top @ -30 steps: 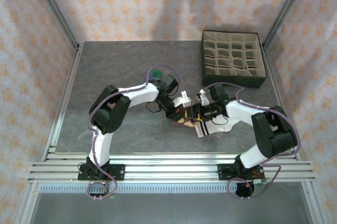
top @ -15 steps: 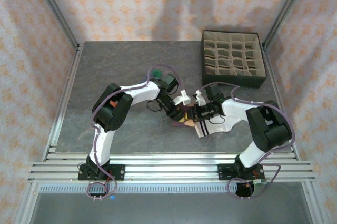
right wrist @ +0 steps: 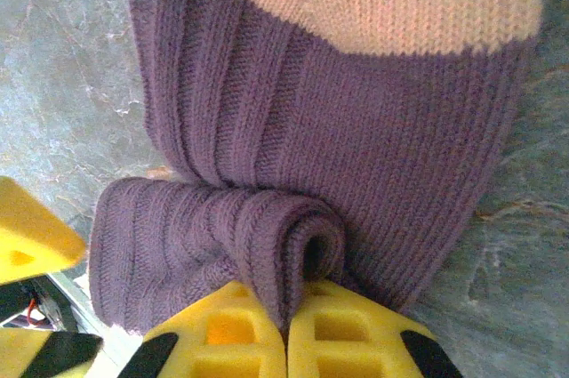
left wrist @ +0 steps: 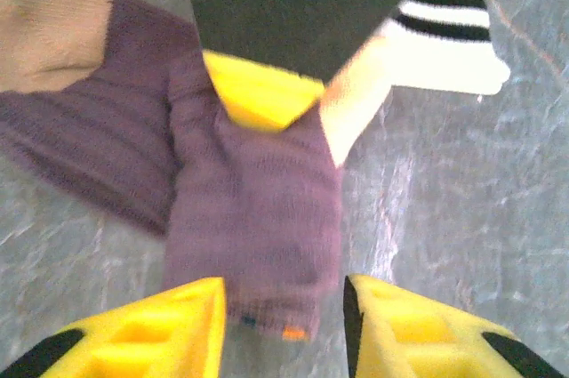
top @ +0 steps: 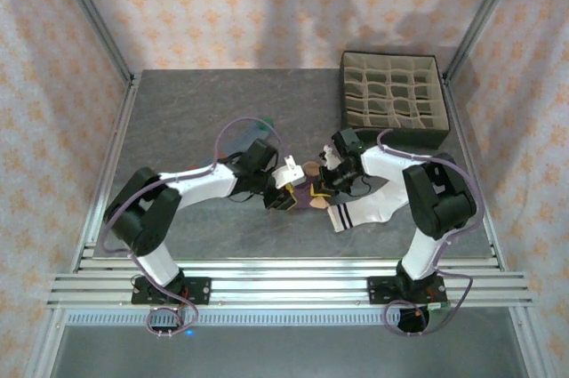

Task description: Roll the socks

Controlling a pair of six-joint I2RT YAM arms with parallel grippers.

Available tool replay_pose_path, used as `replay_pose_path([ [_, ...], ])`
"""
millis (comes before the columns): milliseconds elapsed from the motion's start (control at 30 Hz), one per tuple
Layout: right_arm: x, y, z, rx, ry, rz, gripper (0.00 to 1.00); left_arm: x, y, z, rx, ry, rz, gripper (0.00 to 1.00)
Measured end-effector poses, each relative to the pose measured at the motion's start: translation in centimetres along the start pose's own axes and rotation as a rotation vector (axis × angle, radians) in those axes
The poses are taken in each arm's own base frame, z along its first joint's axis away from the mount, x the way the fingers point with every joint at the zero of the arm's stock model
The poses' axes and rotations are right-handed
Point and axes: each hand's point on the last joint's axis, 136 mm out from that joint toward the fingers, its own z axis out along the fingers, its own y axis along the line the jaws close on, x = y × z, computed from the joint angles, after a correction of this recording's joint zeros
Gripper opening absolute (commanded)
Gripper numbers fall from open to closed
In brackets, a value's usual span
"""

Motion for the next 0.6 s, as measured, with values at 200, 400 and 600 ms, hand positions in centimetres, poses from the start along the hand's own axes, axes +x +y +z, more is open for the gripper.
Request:
replay_pose_path([
  [200,-0.1,0.0,0.0,0.024,0.046,0.034,0.0,0.0,-0.9,-1.1,-0.195,-0.062,0.269,0.58],
  [400,0.0,0.0,0.0,0.037,0.078,0.056,0.0,-1.4,-2.4,-0.2,-0.351,-0.085,0.549,0.61],
  [600,0.1,-0.1,0.0,0.041,0.087,0.063,0.0,-1.8,-1.0,1.3,-0.447,-0.059,0.635,0.6],
])
